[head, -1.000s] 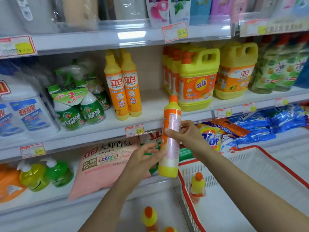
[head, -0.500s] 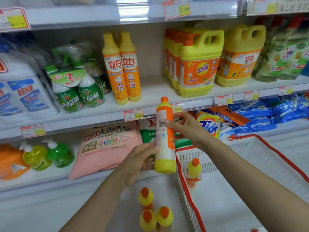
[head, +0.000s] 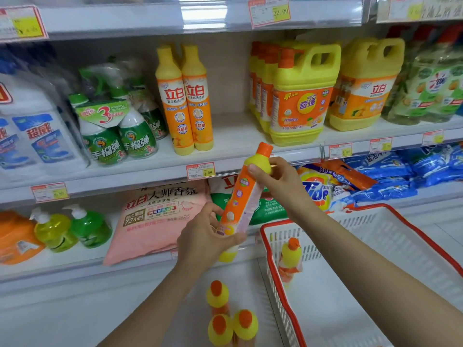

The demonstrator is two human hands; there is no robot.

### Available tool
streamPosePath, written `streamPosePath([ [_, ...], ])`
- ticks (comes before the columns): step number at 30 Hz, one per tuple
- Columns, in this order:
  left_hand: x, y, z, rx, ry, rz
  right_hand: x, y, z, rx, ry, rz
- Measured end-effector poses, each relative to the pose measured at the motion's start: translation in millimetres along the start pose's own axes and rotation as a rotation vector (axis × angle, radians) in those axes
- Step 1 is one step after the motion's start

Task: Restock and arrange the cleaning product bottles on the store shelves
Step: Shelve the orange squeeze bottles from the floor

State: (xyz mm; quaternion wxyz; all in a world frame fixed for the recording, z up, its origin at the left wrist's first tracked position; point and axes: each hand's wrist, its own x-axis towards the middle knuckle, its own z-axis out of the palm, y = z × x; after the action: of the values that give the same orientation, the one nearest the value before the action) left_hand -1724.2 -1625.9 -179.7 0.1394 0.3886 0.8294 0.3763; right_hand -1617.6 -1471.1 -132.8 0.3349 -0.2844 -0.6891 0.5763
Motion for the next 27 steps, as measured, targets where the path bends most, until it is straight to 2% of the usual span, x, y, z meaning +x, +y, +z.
streamPosePath([
  [2, 2.1, -6.6, 2.0, 0.004, -0.019, 0.043, -0.6, 4.8, -0.2, 0.019, -0.034, -0.031],
  [5, 11.2, -13.7, -5.7, -0.466, -0.245, 0.007, -3.0, 9.3, 0.5, 0.087, -0.162, -0.089],
  [7, 15.3, -17.2, -8.4, -0.554, -0.311, 0.027, -4.6, 13.1, 3.6, 0.111, -0.256, -0.091],
  [10, 20.5, -26.8, -8.0, -0.48, -0.148, 0.077, -2.1, 14.5, 11.8, 0.149, -0.342, -0.033],
  [16, 22.9, -41.8, -1.5, -0.185, 0.076, 0.05, 13.8, 5.1, 28.1, -0.104, -0.138, -0.126],
  [18, 25.6, -50.0, -0.3, -0.162, 0.05, 0.039, 16.9, 12.7, 35.1, -0.174, -0.16, -0.182],
  [21, 31.3, -71.4, 0.7, -0.199, -0.096, -0.014, 13.7, 28.7, 51.2, -0.331, -0.216, -0.27],
  [27, 21.6, -136.2, 18.5, -0.14, -0.256, -0.079, -0.5, 119.1, 82.4, -0.534, -0.388, -0.203],
])
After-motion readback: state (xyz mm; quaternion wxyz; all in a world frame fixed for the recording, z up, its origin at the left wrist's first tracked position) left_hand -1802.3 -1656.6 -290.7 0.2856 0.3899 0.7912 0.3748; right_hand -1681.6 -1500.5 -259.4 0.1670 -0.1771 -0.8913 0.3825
